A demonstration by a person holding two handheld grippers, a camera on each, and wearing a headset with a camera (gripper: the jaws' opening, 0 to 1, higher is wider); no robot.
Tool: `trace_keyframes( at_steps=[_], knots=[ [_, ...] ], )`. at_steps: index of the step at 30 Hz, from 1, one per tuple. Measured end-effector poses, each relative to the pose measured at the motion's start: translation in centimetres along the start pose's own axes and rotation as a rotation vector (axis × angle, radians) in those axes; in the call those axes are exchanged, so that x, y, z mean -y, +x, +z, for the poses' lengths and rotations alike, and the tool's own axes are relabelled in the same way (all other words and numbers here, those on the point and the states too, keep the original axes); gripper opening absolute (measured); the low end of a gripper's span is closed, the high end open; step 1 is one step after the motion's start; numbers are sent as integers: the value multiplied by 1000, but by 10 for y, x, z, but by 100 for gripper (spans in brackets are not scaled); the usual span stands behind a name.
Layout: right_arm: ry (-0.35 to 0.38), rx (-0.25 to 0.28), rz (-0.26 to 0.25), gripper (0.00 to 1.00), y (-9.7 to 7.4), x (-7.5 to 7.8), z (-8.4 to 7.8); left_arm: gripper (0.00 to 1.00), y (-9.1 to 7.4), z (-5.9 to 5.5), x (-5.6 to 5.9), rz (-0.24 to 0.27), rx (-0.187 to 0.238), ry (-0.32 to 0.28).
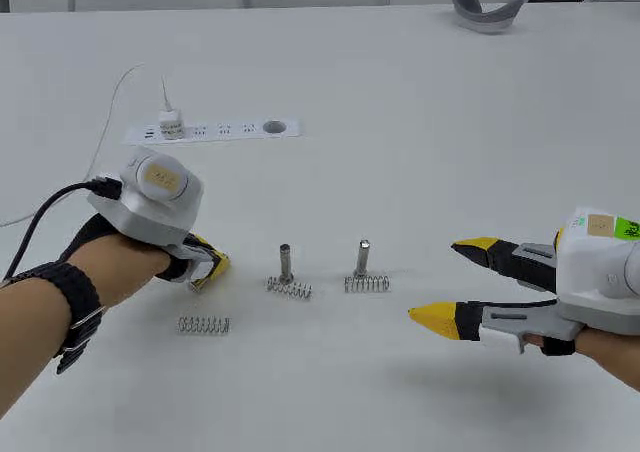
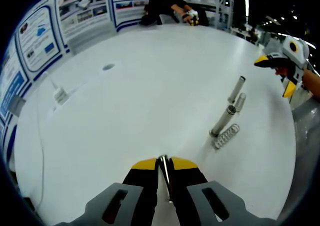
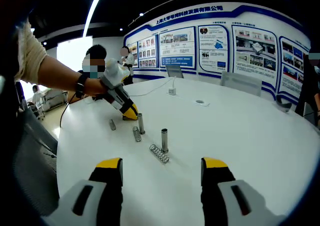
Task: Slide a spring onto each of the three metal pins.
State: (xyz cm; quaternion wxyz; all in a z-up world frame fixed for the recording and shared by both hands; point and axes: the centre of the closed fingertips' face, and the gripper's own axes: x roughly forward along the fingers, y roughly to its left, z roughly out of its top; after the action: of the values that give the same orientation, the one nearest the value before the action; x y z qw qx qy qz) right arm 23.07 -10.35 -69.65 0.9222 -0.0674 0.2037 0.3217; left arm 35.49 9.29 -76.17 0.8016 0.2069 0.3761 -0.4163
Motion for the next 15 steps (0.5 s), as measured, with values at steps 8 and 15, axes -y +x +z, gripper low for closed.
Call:
trace_keyframes(
  at_steps=[8, 15],
  knots=[
    [3, 1, 1, 64, 0, 0, 0, 9, 2, -3, 1, 24, -34, -10],
    [5, 3, 0, 64, -1, 0, 0, 9, 2, -3, 0, 51, -48, -20]
  ],
)
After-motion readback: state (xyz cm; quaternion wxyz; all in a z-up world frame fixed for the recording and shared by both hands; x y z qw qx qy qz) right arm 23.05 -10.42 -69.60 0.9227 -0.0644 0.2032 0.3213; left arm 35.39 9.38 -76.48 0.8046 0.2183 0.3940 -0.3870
